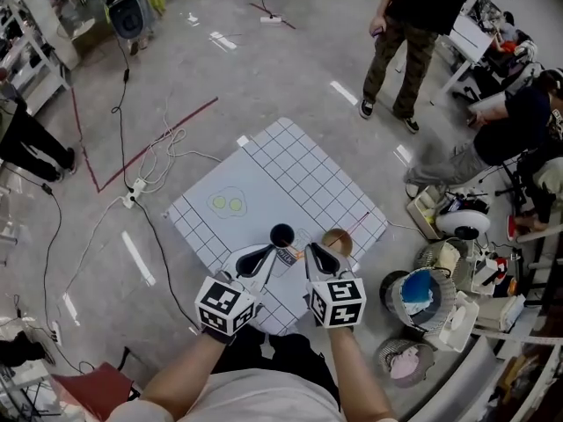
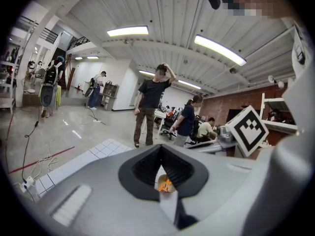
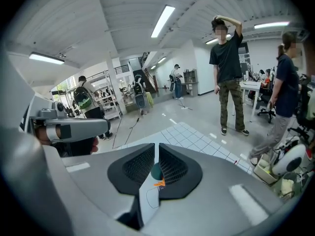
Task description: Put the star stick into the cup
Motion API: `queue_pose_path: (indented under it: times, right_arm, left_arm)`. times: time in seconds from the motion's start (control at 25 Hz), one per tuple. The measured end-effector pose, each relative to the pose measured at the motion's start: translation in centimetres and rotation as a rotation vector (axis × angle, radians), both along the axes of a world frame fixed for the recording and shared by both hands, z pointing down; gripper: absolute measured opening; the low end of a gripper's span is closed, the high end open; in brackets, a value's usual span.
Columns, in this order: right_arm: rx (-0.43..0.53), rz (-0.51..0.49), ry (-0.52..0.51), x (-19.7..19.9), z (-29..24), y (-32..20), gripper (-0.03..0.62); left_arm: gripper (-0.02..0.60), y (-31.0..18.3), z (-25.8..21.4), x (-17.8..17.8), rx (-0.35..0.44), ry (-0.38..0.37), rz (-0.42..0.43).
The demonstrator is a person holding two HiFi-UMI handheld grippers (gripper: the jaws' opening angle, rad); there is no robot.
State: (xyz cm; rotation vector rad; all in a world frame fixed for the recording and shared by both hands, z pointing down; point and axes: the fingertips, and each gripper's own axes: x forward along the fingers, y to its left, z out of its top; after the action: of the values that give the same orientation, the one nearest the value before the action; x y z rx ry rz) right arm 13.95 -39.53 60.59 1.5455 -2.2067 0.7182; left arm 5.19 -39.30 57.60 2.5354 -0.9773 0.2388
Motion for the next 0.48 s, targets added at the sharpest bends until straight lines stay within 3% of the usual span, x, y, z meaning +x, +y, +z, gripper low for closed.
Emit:
queue_pose_path:
  times: [0.16,0.48]
  right_arm:
    - [0.054,-0.014,-0.010,0.8,-2.3,1.8,0.034]
    - [0.152,-0.014,-0.029,-0.2,-8.9,0.7,0.032]
  left_arm:
    - [0.006,1.5,-1.7,0.8,0.019,0.000,-0.016]
    - [0.006,0.6,-6.8,-0.6,0.055,0.013,-0.026]
